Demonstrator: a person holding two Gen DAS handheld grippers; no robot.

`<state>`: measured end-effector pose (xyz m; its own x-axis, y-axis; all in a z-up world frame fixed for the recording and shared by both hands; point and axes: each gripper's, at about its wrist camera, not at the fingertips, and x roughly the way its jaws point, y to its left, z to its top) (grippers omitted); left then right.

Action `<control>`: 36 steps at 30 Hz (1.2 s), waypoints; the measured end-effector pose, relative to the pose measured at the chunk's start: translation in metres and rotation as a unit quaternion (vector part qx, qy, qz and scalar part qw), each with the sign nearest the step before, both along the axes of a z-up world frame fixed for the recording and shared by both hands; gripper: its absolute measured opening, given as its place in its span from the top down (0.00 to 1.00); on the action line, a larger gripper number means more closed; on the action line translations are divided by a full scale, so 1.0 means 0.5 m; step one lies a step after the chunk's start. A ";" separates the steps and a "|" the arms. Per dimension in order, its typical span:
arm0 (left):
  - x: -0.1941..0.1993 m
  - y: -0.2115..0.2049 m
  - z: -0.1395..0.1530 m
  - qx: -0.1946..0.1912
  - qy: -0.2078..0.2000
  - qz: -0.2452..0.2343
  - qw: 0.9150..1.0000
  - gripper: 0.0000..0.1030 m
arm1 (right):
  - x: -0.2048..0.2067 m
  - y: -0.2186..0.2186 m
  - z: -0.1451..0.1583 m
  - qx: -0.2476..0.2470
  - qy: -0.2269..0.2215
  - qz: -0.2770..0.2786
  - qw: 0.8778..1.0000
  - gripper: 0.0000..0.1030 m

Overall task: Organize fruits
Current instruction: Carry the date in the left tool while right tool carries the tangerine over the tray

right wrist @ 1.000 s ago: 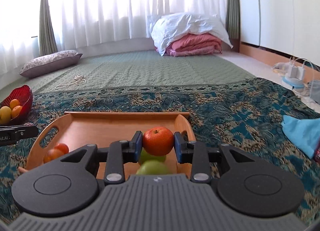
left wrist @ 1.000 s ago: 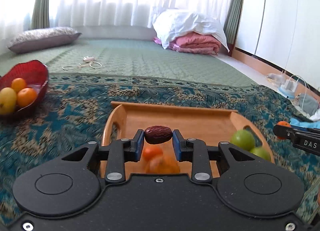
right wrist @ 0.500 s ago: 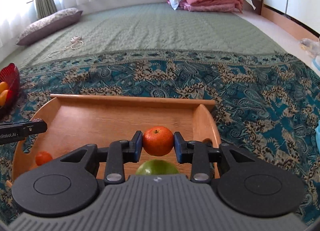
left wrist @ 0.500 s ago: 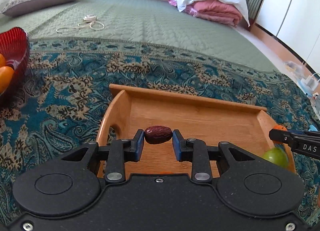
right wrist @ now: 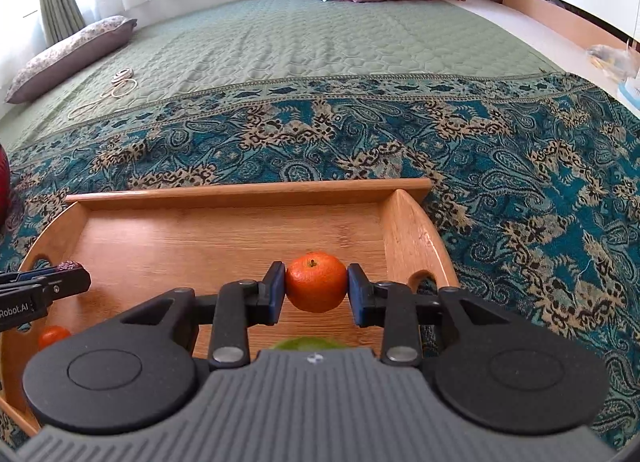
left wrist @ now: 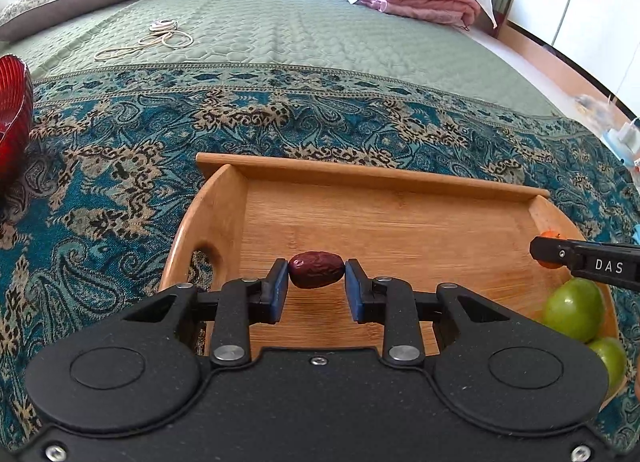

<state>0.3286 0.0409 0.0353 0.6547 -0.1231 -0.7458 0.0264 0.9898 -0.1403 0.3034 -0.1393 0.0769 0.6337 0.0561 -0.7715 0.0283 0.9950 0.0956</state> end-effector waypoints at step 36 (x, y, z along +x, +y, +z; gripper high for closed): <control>-0.010 -0.009 -0.011 0.018 -0.005 -0.005 1.000 0.72 | 0.008 0.011 -0.023 0.001 0.014 0.001 1.000 0.61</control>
<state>0.3236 0.0363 0.0297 0.6615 -0.1026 -0.7429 0.0381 0.9939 -0.1034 0.3072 -0.1336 0.0653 0.6126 0.0582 -0.7883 0.0295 0.9949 0.0964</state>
